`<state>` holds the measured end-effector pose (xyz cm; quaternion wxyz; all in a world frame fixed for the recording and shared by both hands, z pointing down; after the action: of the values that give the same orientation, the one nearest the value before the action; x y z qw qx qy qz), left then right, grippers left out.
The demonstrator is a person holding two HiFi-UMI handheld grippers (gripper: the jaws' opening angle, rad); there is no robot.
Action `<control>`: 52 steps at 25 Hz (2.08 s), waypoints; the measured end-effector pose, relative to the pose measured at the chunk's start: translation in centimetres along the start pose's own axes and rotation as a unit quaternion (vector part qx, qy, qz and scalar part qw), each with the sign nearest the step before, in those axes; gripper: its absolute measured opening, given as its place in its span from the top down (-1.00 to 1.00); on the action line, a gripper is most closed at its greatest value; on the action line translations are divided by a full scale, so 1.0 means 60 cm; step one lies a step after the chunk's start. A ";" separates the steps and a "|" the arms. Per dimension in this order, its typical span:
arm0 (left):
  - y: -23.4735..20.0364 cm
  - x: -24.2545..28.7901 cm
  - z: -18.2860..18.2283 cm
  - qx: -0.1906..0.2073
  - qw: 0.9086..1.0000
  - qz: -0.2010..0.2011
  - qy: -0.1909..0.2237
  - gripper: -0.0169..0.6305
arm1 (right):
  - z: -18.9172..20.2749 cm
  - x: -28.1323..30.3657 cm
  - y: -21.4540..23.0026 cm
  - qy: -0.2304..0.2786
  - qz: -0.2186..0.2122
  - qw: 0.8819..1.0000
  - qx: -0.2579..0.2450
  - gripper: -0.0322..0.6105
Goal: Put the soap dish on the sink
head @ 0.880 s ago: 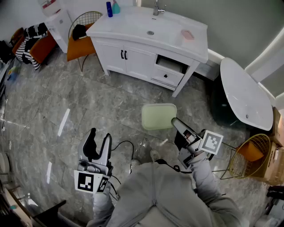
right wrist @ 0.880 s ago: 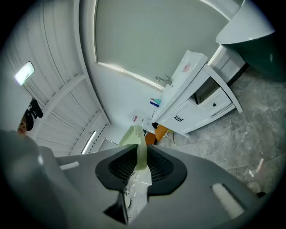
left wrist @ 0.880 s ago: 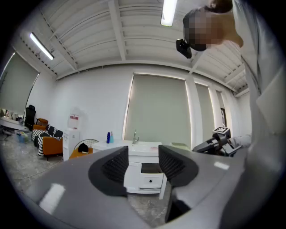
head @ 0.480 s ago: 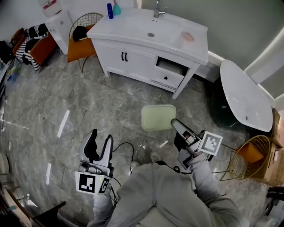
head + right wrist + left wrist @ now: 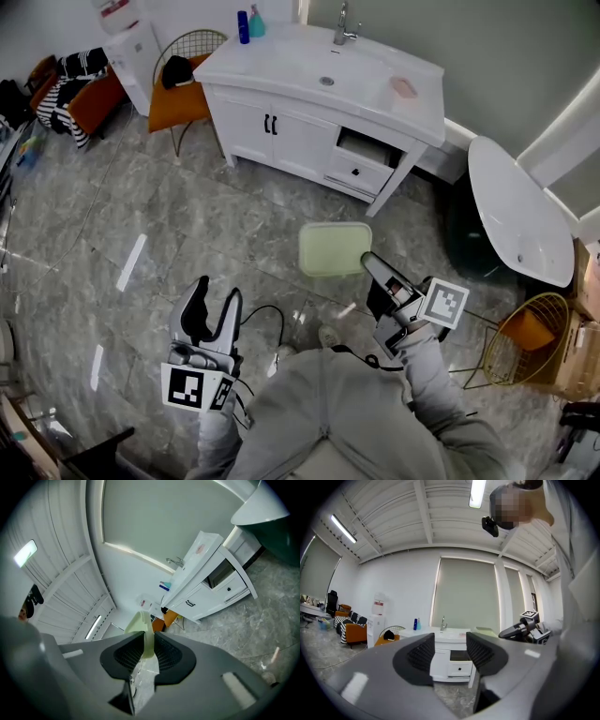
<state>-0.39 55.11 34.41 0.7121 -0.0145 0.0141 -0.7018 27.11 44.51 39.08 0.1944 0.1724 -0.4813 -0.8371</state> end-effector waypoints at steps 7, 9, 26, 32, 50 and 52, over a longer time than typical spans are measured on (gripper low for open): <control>-0.045 -0.012 0.006 -0.001 1.000 0.014 -0.008 0.25 | 0.019 0.048 -0.014 0.008 -0.001 1.000 -0.016 0.69; -0.058 -0.013 0.004 0.001 1.000 0.014 -0.006 0.25 | 0.021 0.063 -0.018 0.010 -0.004 1.000 -0.020 0.69; -0.081 0.113 0.010 0.005 1.000 -0.023 -0.004 0.25 | -0.089 0.172 0.059 -0.003 -0.019 1.000 -0.018 0.69; -0.068 0.217 0.003 0.008 0.999 -0.049 -0.001 0.25 | -0.172 0.225 0.113 -0.025 -0.028 0.999 -0.006 0.69; -0.024 0.416 -0.012 0.009 0.996 -0.092 -0.014 0.25 | -0.343 0.309 0.229 -0.049 -0.041 0.998 0.029 0.69; -0.024 0.433 -0.010 0.011 0.996 -0.090 -0.016 0.25 | -0.352 0.321 0.241 -0.048 -0.042 0.997 0.031 0.69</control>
<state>-1.49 29.10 33.90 0.6463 -0.0193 -0.0066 -0.7629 22.82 12.77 39.64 0.1305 0.1574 -0.5080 -0.8368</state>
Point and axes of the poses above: the fingertips, and each gripper's own axes: x forward along the fingers, y to its right, z out of its underside, the point moved 3 cm from there along -x, backward along the fingers, and after that the axes turned 15 degrees about -z, right-handed, at the moved point
